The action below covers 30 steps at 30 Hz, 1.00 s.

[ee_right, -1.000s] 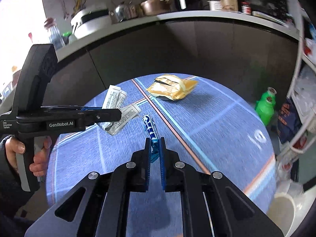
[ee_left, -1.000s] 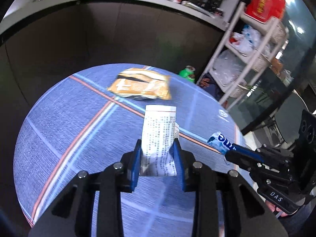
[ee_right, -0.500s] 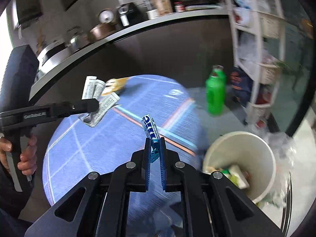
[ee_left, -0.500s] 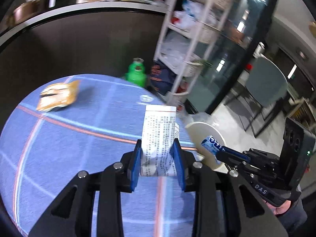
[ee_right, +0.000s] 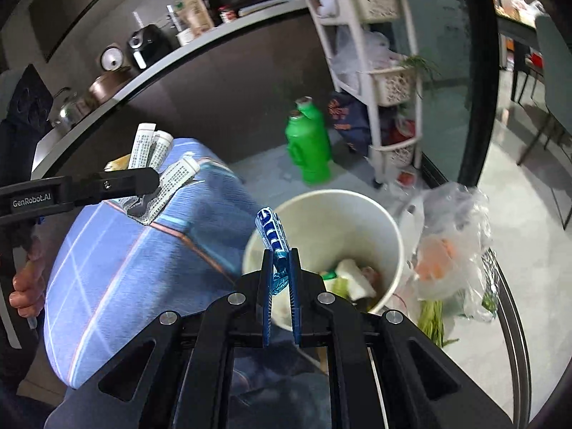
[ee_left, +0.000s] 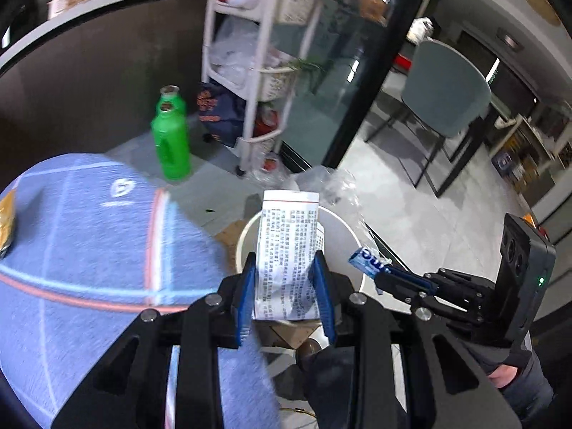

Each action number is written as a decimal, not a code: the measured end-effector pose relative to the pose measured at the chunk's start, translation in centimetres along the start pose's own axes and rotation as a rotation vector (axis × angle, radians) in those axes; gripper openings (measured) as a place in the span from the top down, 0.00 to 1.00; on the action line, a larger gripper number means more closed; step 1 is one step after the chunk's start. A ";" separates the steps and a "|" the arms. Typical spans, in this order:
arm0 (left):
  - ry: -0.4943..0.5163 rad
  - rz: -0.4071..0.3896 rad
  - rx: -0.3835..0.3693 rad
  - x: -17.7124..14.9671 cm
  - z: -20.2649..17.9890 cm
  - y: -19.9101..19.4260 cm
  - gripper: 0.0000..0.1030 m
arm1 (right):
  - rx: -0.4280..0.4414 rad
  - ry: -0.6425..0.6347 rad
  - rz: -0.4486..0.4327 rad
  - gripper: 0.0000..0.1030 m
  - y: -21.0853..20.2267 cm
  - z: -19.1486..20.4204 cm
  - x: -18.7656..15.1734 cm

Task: Collect trash
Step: 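Carry the tissue packet and gum over the bucket and open both tools to drop them, then move both tools back over the table toward the yellow snack wrapper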

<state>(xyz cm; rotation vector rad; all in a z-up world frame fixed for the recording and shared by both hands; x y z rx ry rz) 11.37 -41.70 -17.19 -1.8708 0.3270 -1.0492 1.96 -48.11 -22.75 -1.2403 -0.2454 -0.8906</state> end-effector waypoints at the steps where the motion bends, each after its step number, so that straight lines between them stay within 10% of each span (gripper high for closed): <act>1: 0.004 0.012 -0.008 0.1 -0.4 0.8 0.69 | -0.004 0.005 0.007 0.92 0.2 -0.6 -0.2; 15: 0.045 0.157 -0.008 0.3 -1.9 10.9 0.67 | -0.019 0.046 0.085 0.92 5.1 -5.6 -1.4; 19: 0.074 0.157 0.027 0.6 -1.9 12.1 0.48 | -0.024 0.020 0.103 0.87 6.2 -5.7 -1.5; 24: 0.069 0.105 0.071 1.7 -1.3 11.6 0.08 | -0.042 -0.052 0.064 0.24 6.0 -5.0 -1.1; 30: 0.006 0.068 0.102 2.7 0.3 10.3 0.03 | -0.032 -0.074 0.060 0.08 5.9 -4.3 -1.0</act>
Point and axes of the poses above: each gripper's, at about its wrist camera, not at the fingertips, and y roughly the way its jaws point, z to its left, x to its top, the point moved 10 cm from there along y, roughly the way its jaws point, and after that the axes turned 2 degrees about x, right-handed, at the moved point
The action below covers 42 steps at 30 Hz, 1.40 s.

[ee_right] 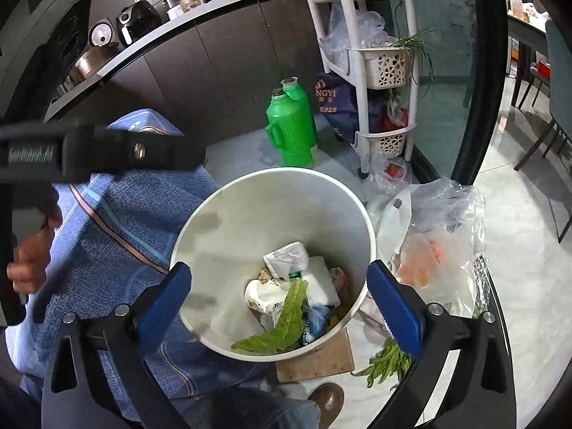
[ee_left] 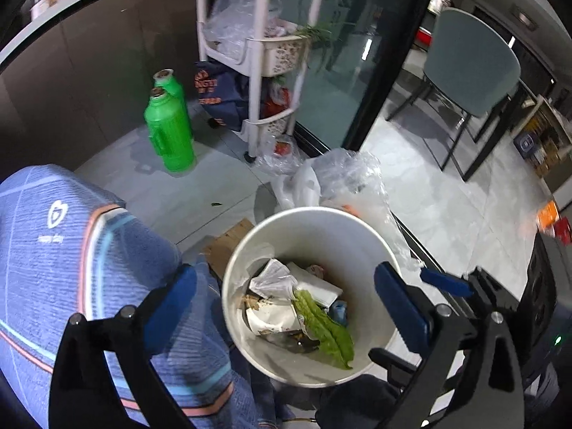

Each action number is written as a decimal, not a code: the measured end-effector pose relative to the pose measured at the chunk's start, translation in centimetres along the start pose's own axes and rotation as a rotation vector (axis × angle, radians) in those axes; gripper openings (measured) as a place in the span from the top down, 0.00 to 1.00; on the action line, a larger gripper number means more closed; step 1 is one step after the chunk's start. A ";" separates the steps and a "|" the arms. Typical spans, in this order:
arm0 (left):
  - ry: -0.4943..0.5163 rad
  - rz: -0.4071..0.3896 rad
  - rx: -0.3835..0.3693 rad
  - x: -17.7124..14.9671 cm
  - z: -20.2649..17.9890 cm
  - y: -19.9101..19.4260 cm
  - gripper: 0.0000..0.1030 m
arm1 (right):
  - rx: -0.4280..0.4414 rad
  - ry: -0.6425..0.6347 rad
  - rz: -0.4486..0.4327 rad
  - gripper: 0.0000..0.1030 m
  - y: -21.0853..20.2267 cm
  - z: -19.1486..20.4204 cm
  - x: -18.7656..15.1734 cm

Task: Collect trash
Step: 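Move both tools back over the table toward the yellow snack wrapper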

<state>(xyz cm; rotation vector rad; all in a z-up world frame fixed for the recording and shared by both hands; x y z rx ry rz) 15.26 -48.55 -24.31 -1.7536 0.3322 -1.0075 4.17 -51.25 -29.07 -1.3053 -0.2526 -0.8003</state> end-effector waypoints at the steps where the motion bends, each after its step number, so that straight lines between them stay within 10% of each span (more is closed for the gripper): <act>1: -0.011 -0.002 0.000 0.1 0.3 -0.1 0.03 | -0.001 0.001 0.004 0.08 0.0 0.1 0.0; 22: -0.185 -0.137 0.115 -2.3 7.7 -12.1 0.03 | 0.054 -0.027 -0.021 0.08 -3.9 6.9 2.5; 42: -0.572 -0.249 0.335 -14.3 25.5 -27.0 0.03 | 0.252 -0.269 -0.055 0.08 -7.7 25.3 6.4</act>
Point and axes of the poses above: each gripper's, at about its wrist camera, not at the fingertips, and y roughly the way its jaws point, z to its left, x to its top, the point moved 10 cm from there along y, roughly the way its jaws point, and after that the axes turned 2 degrees about x, right-handed, at the moved point
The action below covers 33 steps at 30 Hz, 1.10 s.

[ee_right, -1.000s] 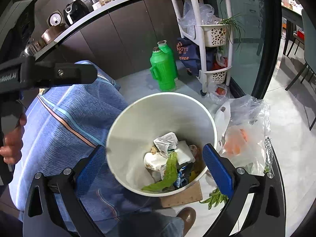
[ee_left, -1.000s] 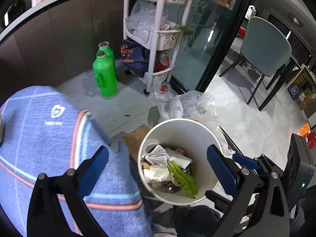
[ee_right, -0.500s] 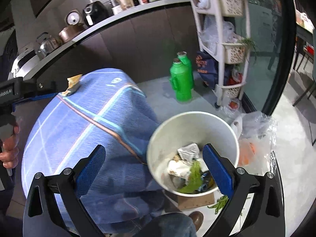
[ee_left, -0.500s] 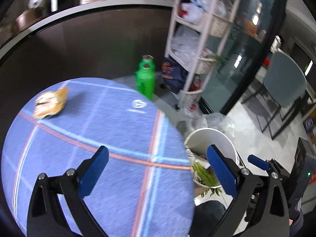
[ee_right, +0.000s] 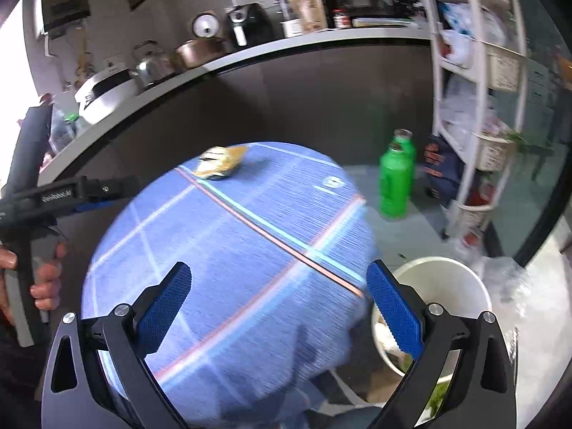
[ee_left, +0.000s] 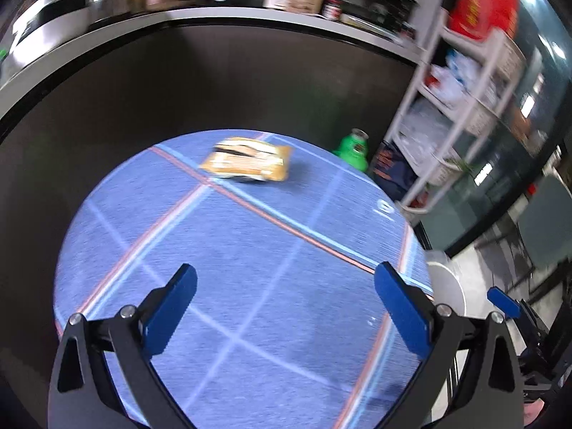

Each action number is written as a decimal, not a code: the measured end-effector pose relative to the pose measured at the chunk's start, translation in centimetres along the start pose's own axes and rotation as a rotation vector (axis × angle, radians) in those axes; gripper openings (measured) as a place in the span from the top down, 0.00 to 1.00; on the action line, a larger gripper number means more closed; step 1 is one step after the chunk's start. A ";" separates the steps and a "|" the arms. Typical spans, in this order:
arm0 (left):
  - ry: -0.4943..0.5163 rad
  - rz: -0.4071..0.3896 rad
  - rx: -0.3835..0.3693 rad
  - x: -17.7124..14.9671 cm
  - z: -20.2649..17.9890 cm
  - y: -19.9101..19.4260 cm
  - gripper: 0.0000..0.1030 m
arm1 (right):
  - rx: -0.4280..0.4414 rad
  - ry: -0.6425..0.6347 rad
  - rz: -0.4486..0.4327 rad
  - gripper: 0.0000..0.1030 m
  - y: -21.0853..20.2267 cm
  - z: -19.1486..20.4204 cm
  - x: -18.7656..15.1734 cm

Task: Collect trash
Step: 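Move both tools back over the table toward the yellow snack wrapper, then grasp the yellow snack wrapper with the right tool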

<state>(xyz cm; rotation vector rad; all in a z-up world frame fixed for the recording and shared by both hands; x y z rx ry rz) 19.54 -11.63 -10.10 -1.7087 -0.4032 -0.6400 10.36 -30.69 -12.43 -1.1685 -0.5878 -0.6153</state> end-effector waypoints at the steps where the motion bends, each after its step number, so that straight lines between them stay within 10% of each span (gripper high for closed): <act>1: -0.016 -0.003 0.008 0.2 1.2 -0.1 0.03 | 0.008 -0.012 0.004 0.08 0.4 0.5 0.4; 13: -0.153 -0.011 0.065 2.9 11.5 2.9 0.03 | 0.070 -0.125 0.089 0.08 11.0 6.8 8.3; 33: -0.183 0.035 0.049 3.3 15.4 8.7 0.03 | 0.045 -0.081 0.250 0.24 27.6 6.3 11.9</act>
Point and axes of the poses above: each gripper's, at about its wrist camera, not at the fingertips, and y roughly the way its jaws point, z to its left, x to its top, the point moved 10 cm from there along y, roughly the way its jaws point, and after that the axes turned 2 degrees about x, right-handed, at the moved point
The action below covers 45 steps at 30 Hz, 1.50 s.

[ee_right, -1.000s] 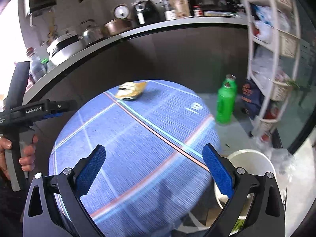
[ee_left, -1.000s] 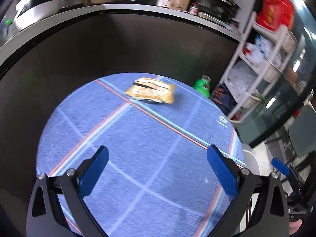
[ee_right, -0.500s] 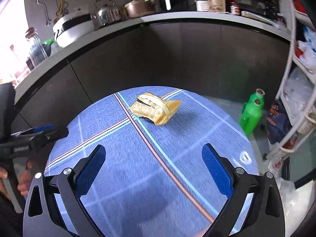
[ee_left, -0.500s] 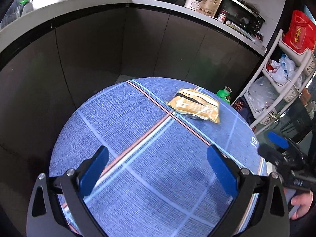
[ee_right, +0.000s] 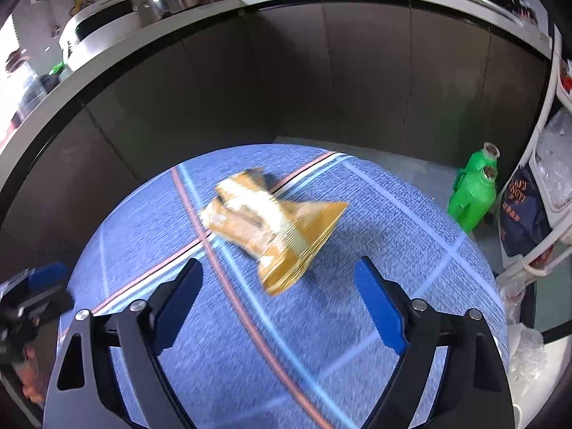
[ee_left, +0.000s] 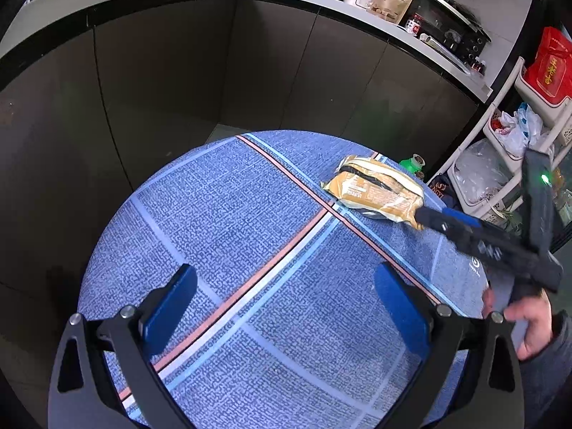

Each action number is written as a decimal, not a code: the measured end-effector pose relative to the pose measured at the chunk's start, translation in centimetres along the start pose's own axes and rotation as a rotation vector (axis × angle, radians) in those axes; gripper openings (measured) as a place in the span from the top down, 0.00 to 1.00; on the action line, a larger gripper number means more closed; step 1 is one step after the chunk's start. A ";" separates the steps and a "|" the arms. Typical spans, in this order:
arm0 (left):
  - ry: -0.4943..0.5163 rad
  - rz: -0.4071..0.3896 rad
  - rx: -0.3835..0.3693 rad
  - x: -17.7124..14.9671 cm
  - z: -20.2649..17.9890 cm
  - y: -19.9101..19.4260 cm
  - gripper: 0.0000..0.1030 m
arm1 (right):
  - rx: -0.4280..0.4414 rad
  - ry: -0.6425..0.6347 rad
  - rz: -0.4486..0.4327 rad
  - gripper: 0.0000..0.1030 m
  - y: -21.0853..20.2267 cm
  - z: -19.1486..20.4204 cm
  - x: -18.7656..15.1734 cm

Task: Collect trash
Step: 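Grasp the yellow snack wrapper with the right tool, then carry the wrapper over the bucket and open the right tool to drop it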

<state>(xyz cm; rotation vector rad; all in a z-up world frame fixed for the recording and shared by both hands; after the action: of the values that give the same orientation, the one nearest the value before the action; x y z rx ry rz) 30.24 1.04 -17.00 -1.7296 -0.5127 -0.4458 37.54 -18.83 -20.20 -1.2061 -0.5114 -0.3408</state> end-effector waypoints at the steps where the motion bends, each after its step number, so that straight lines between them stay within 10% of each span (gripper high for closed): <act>1: 0.000 0.004 -0.001 -0.1 0.0 0.2 0.03 | 0.004 0.016 0.003 0.25 0.5 -0.3 0.1; 11: -0.026 0.021 -0.037 -0.2 0.4 1.0 0.03 | 0.058 0.043 0.020 0.85 2.2 0.4 -0.6; 40: 0.009 0.297 -0.287 -10.4 -10.7 2.3 0.04 | 0.119 0.156 -0.014 0.82 -10.9 1.0 -18.7; 45: 0.071 0.347 -0.337 -12.1 -14.0 2.1 0.48 | 0.105 0.152 -0.029 0.81 -12.4 0.8 -20.2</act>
<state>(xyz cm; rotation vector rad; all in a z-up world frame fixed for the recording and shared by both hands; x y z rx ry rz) 21.14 -14.22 -22.45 -2.0697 -0.0812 -0.3554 14.09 -22.51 -21.12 -1.0628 -0.4106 -0.4215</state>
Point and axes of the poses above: each gripper's, at about its wrist camera, not at the fingertips, and y roughly the way its jaws point, z to its left, x to its top, the point moved 10 cm from there along y, roughly the way its jaws point, and after that the axes turned 2 degrees about x, right-handed, at the moved point
